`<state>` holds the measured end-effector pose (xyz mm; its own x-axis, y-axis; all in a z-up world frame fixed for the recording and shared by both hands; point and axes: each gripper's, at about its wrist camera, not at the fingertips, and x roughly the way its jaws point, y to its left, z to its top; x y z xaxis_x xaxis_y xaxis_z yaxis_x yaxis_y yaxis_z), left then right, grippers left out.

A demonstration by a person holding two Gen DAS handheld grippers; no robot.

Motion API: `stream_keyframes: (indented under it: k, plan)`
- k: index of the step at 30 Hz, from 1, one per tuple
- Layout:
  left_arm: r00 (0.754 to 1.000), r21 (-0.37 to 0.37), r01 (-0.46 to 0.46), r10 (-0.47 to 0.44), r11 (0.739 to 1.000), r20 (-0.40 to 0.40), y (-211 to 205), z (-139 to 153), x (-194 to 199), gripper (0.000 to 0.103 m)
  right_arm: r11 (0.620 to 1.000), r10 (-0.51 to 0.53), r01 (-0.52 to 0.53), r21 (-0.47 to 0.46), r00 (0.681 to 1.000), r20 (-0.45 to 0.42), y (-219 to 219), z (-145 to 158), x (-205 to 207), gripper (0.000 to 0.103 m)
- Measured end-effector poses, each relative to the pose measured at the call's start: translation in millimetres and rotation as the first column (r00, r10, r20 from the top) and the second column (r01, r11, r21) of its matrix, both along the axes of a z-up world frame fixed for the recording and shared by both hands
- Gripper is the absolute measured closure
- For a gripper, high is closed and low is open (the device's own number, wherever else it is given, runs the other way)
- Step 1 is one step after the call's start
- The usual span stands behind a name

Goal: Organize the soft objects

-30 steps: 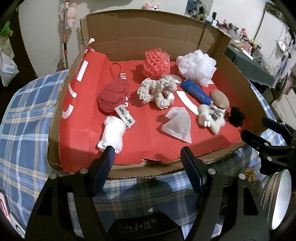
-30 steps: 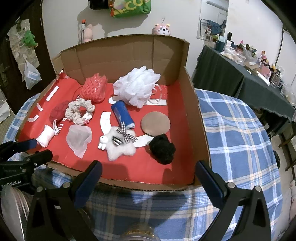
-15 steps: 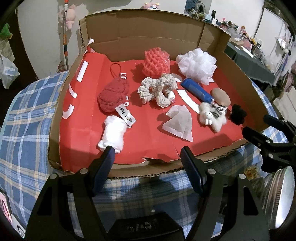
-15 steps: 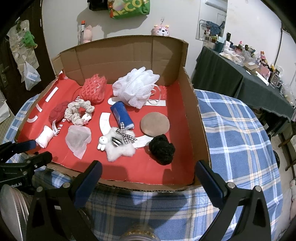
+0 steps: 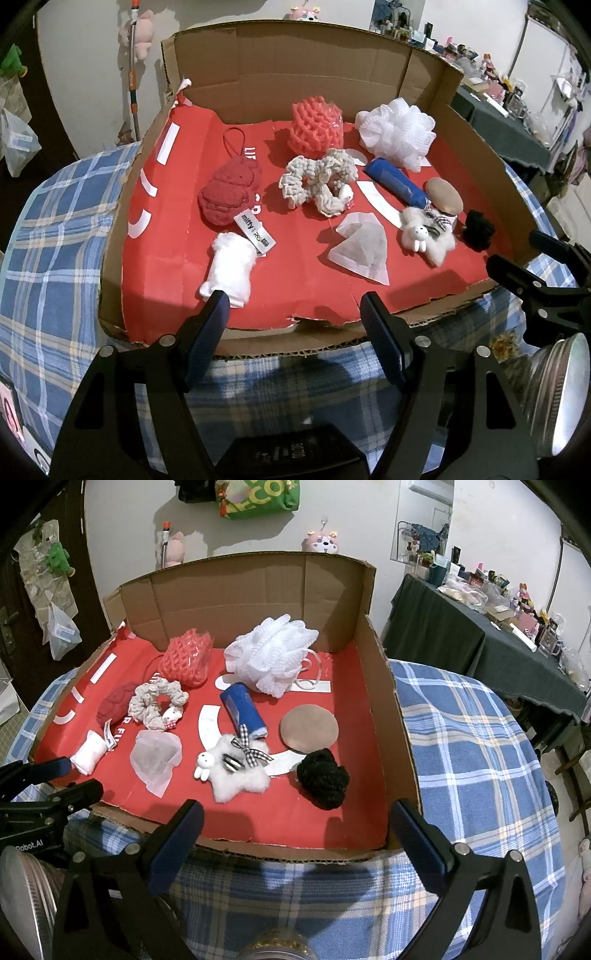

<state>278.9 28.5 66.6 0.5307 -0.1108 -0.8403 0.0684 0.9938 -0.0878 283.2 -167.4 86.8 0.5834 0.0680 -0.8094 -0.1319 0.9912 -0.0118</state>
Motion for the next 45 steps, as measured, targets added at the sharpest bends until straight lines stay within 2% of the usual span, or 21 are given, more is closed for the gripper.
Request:
stream_keyframes:
  k: [45]
  plan:
    - [1.000, 0.006, 0.005, -0.005, 1.000, 0.014, -0.4, 1.4, 0.5, 0.031, 1.000, 0.002, -0.002, -0.002, 1.000, 0.004, 0.2, -0.8, -0.4, 0.000]
